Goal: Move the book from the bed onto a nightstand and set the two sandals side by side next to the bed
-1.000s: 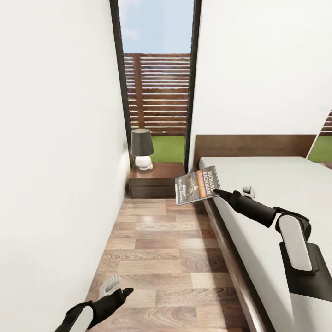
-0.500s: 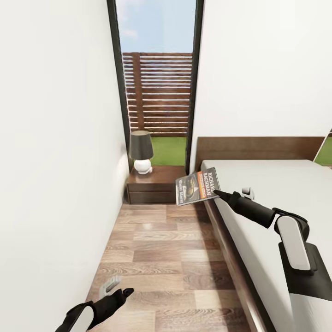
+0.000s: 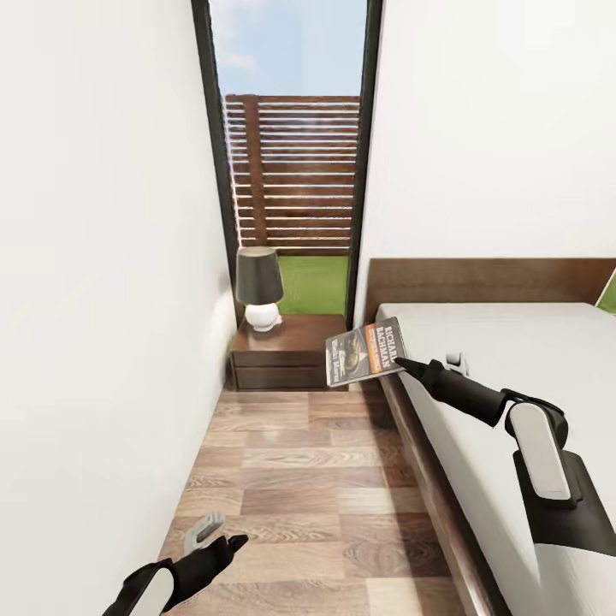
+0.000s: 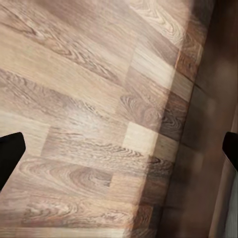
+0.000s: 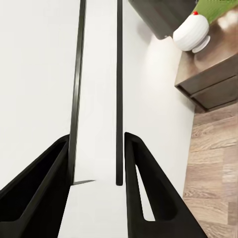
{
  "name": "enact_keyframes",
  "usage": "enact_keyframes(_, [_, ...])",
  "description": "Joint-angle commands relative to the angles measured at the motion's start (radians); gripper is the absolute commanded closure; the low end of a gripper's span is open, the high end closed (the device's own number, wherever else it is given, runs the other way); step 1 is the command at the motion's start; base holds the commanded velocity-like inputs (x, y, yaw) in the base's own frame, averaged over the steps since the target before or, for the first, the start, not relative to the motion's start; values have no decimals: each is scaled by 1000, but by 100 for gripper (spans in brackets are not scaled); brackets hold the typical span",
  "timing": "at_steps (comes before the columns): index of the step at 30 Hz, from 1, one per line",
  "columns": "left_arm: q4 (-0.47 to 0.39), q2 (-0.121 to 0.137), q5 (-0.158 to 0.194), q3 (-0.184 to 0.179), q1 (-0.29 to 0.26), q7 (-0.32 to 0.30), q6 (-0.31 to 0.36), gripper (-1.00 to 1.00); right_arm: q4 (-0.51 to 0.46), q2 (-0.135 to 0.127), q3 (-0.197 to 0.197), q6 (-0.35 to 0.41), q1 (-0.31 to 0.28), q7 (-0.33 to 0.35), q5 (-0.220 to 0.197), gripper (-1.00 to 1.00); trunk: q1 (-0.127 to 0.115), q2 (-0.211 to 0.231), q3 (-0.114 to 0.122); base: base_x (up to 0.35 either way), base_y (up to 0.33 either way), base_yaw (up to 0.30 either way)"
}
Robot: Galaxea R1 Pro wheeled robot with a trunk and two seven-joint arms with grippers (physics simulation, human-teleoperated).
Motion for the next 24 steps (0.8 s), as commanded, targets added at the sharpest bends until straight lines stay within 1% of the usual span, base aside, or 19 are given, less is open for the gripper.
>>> enact_keyframes(1, [0,1,2,-2,0,-1,3,-100,0,0,-2,5,-1,11,0,100,0,0,-1,327,0,0])
enact_keyframes(8, [0,0,2,-2,0,0,3,-100,4,1,-2,4,-1,10,1,100,0,0,-1,327,0,0])
enact_keyframes(14, [0,0,2,-2,0,0,3,-100,70,0,-1,4,-9,11,1,100,0,0,-1,327,0,0])
enact_keyframes(19, [0,1,2,-2,0,-1,3,-100,103,0,0,3,-12,12,0,100,0,0,-1,327,0,0])
enact_keyframes(22, [0,1,2,-3,0,-1,3,-100,140,0,1,-5,-14,14,1,100,0,0,-1,327,0,0])
enact_keyframes(24, [0,5,1,-3,0,-1,3,-100,201,-1,1,-28,-20,16,-1,100,0,0,-1,327,0,0])
